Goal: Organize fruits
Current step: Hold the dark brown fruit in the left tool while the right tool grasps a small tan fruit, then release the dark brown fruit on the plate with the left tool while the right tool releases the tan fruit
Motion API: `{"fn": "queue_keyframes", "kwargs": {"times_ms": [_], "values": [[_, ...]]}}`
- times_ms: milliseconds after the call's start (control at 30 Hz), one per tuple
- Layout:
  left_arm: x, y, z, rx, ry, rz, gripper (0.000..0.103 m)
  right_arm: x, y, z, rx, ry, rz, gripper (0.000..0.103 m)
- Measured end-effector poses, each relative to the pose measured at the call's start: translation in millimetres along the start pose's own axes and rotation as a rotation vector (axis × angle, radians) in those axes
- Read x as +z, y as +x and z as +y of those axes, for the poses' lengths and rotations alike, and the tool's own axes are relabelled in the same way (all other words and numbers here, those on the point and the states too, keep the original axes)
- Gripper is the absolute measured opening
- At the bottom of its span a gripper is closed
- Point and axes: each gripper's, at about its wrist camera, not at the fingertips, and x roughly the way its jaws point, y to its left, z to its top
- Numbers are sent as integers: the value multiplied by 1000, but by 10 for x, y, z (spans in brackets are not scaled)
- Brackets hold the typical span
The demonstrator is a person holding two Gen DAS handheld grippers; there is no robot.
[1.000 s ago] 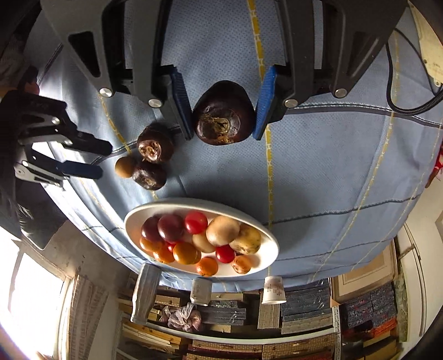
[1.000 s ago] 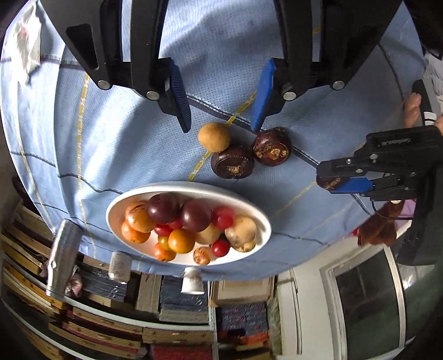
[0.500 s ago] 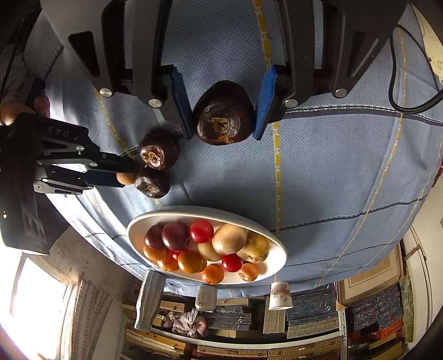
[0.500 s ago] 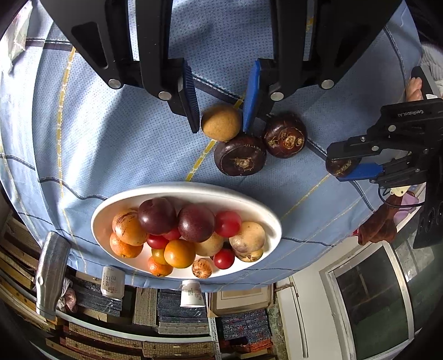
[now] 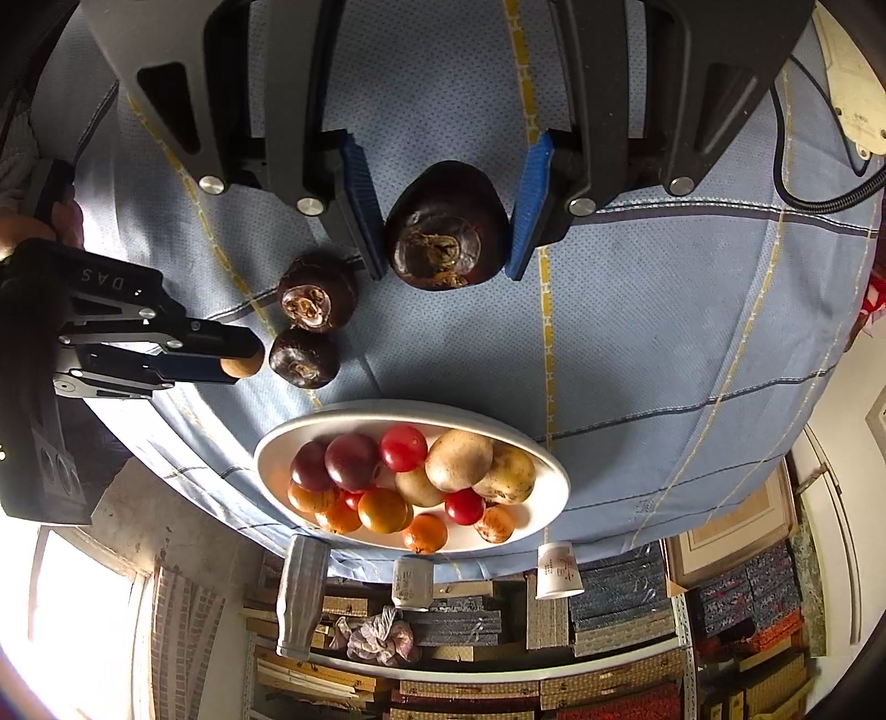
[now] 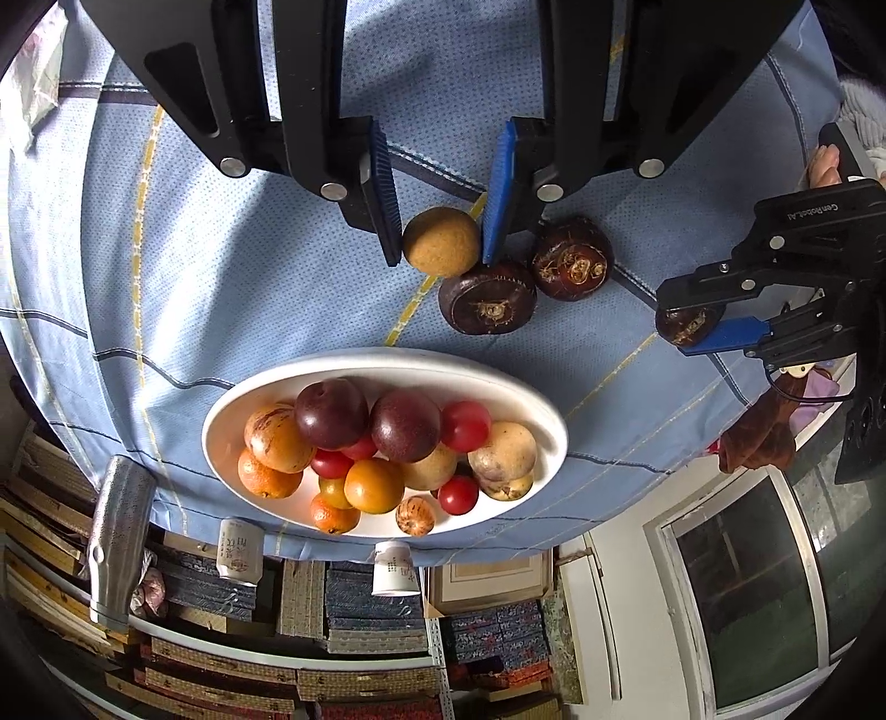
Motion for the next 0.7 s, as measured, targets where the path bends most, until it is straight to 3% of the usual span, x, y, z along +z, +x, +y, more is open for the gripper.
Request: {"fn": "queue_keyframes", "kwargs": {"times_ms": [367, 700], "values": [[57, -144, -49, 103, 19, -77, 43, -39, -275, -72, -20, 33, -88, 30], [479, -127, -166, 141, 56, -134, 43, 273, -627, -227, -59, 52, -209, 30]]}}
